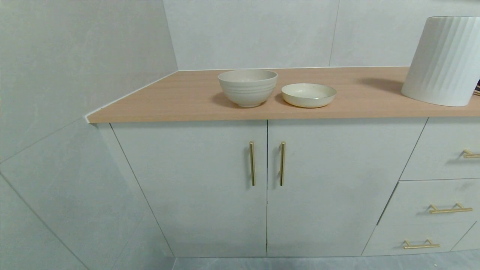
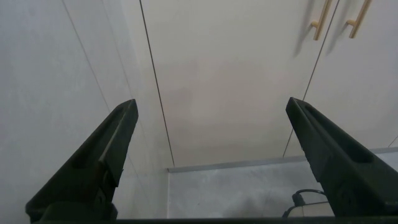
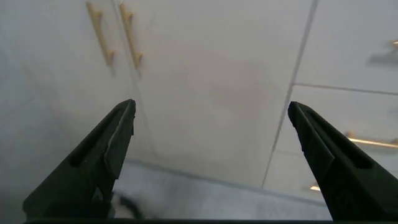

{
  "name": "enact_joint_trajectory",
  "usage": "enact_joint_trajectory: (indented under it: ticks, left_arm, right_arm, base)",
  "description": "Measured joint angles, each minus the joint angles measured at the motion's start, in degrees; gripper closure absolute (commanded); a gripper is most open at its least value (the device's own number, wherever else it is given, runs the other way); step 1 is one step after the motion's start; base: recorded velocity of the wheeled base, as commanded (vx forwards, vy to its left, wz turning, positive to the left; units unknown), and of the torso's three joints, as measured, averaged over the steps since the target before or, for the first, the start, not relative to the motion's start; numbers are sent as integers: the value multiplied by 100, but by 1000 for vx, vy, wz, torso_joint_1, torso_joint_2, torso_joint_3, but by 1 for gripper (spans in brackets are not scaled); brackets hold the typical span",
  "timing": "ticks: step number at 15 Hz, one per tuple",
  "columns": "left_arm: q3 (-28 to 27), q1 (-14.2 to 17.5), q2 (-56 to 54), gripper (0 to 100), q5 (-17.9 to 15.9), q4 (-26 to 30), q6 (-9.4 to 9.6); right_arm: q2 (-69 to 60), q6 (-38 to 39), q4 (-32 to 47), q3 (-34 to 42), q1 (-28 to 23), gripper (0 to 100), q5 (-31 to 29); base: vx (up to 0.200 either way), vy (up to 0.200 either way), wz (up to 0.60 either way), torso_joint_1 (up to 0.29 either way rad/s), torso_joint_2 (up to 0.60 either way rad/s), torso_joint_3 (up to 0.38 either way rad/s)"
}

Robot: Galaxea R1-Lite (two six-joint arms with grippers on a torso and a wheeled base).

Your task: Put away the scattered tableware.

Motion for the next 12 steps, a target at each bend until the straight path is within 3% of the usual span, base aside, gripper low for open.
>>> enact_joint_trajectory:
  ticks: [6,12]
  left_arm:
    - [0,0,0,0,-9,2,37]
    - [0,0,0,0,-9,2,33]
  right_arm:
    - [2984,27,-496,-952,1237,0,39]
    - [6293,57,-3004,-1596,2258,0,-139]
  base:
    - [0,0,0,0,0,0]
    - [0,0,0,0,0,0]
